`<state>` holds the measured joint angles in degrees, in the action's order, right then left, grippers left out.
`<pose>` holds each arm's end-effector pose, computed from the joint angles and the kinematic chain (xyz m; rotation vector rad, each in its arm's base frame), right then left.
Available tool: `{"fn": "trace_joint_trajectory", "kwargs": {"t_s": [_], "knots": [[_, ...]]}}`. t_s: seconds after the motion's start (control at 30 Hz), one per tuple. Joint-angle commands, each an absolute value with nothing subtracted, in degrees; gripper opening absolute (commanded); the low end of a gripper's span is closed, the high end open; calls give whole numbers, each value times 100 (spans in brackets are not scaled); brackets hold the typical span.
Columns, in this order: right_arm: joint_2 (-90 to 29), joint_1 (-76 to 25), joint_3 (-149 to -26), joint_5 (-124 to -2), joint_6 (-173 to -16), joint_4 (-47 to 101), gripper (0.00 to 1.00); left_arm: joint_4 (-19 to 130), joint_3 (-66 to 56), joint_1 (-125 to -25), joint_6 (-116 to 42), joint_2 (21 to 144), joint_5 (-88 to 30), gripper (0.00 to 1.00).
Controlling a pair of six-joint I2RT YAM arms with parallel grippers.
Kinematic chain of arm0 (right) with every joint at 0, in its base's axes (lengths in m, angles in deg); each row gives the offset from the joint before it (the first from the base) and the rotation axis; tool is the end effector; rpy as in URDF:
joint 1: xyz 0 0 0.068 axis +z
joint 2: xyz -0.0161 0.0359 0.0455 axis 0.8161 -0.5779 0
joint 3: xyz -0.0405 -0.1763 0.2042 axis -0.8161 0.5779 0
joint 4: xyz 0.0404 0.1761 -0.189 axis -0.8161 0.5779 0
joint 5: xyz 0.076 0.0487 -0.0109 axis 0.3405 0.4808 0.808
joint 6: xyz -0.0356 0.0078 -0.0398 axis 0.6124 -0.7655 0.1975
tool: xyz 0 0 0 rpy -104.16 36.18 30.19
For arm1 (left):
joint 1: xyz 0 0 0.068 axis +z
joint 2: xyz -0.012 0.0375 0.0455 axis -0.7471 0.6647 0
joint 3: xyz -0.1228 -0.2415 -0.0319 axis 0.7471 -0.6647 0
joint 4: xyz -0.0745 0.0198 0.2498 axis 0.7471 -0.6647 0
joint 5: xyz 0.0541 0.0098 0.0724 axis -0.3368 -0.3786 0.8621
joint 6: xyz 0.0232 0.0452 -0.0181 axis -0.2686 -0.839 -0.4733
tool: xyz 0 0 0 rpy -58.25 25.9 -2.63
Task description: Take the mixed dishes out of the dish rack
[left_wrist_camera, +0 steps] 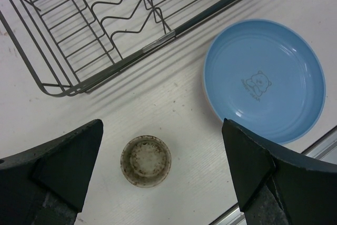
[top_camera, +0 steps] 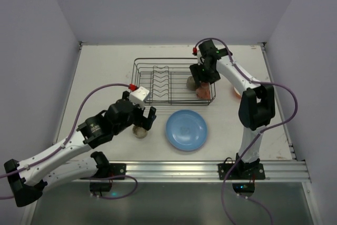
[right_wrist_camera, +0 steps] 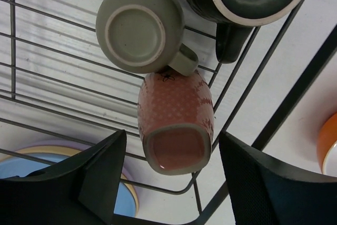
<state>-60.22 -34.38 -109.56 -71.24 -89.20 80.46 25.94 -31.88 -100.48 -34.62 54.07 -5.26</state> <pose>0.3836 0.1414 0.2626 -0.4395 2.7119 0.0865 0.1189 -0.1372 0.3058 0.5273 2.0256 -0.4208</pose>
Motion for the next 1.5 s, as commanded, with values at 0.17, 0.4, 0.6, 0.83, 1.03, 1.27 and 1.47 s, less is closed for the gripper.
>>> {"fn": "trace_joint_trajectory", "kwargs": {"t_s": [0.17,0.4,0.6,0.83,1.03,1.27,1.47], "knots": [[-6227,-3351,-10925,-7279,-8790,7971,72,2849,-3248,-10028,-3629,5317,-580,100],[-6323,-3325,-10864,-7393,-8799,7848,51,2849,-3266,-10019,-3629,5317,-606,100],[-6201,-3264,-10820,-7499,-8869,7838,23,2866,-3275,-10019,-3638,5326,-615,100],[-5972,-3176,-10732,-7543,-9115,7593,2,2858,-3283,-10019,-3629,5317,-615,100],[-5823,-3176,-10679,-7464,-9177,7610,0,2849,-3283,-10019,-3629,5308,-607,100],[-5691,-3184,-10741,-7385,-9256,7733,0,2849,-3275,-10019,-3629,5317,-606,100],[-5550,-3193,-10758,-7341,-9300,7742,0,2849,-3275,-10019,-3629,5308,-606,100]]}}
